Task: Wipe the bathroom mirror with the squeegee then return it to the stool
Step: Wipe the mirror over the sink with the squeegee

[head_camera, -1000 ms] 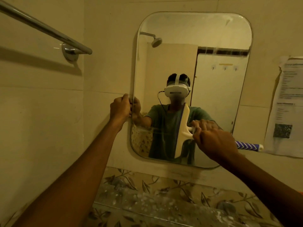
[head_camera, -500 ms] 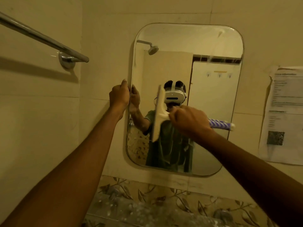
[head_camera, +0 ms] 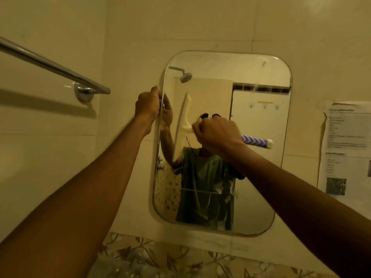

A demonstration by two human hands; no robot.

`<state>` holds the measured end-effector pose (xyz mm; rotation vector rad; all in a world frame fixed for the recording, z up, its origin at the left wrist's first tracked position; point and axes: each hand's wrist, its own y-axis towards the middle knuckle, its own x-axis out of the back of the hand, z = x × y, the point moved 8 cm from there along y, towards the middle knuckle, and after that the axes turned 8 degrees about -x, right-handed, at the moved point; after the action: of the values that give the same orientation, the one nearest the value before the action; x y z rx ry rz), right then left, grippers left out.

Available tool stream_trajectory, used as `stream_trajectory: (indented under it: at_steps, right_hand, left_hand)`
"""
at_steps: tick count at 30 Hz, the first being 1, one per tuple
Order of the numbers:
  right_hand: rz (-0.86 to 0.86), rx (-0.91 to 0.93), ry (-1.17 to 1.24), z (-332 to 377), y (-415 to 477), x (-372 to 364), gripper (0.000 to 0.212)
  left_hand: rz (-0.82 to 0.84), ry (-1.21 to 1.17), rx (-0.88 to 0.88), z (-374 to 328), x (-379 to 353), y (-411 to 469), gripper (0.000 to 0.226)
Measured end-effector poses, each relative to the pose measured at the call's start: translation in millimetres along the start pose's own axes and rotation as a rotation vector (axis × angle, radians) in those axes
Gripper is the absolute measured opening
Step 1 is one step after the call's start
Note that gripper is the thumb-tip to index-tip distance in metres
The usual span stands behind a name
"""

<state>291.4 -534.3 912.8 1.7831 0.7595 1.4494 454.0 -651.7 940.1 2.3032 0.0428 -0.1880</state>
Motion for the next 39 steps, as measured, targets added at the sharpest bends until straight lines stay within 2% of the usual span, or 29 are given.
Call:
stream_trajectory:
  at_steps: [5, 9, 12, 14, 17, 20, 23, 27, 30, 31, 33, 36, 39]
  right_hand:
    - [-0.013, -0.034, 0.003, 13, 32, 8, 0.043]
    - [0.054, -0.074, 0.002, -64, 4, 16, 0.035]
    - [0.043, -0.123, -0.148, -122, -21, 29, 0.031]
    - [0.018, -0.117, -0.219, -133, -26, 36, 0.034]
    - [0.007, -0.072, -0.197, -111, -11, 42, 0.038]
    - [-0.006, 0.001, -0.060, -54, 25, 46, 0.042]
    - [-0.082, 0.028, 0.018, 6, 67, 52, 0.045]
    - [-0.151, 0.042, -0.061, 23, 96, 58, 0.040]
    - [-0.090, 0.127, -0.205, -12, 84, 57, 0.027]
    - [-0.086, 0.120, -0.232, -33, 75, 60, 0.029]
    - [-0.120, 0.052, -0.194, -81, 57, 71, 0.039]
    - [-0.195, -0.136, -0.093, -140, 32, 92, 0.042]
    - [-0.221, -0.131, -0.120, -129, 35, 96, 0.042]
  left_hand:
    - [0.027, 0.043, 0.044, 6, -3, 7, 0.045]
    - [0.018, 0.042, 0.047, 10, -4, 10, 0.048]
    - [0.036, 0.052, 0.036, 11, -6, 12, 0.046]
    - [0.059, 0.056, 0.040, 9, -6, 13, 0.046]
    - [0.072, -0.004, 0.032, -1, -5, 20, 0.048]
    - [0.067, -0.141, -0.034, -29, -10, 35, 0.042]
    - [0.092, -0.145, -0.010, -44, -15, 50, 0.044]
    - [0.134, -0.164, 0.028, -32, -19, 55, 0.050]
    - [0.114, -0.191, 0.022, -28, -19, 58, 0.048]
    - [0.102, -0.193, 0.017, -27, -19, 59, 0.047]
    - [0.096, -0.179, -0.003, -25, -20, 61, 0.046]
    - [0.058, -0.102, -0.029, -24, -18, 62, 0.043]
    - [0.009, 0.026, -0.045, -25, -15, 64, 0.044]
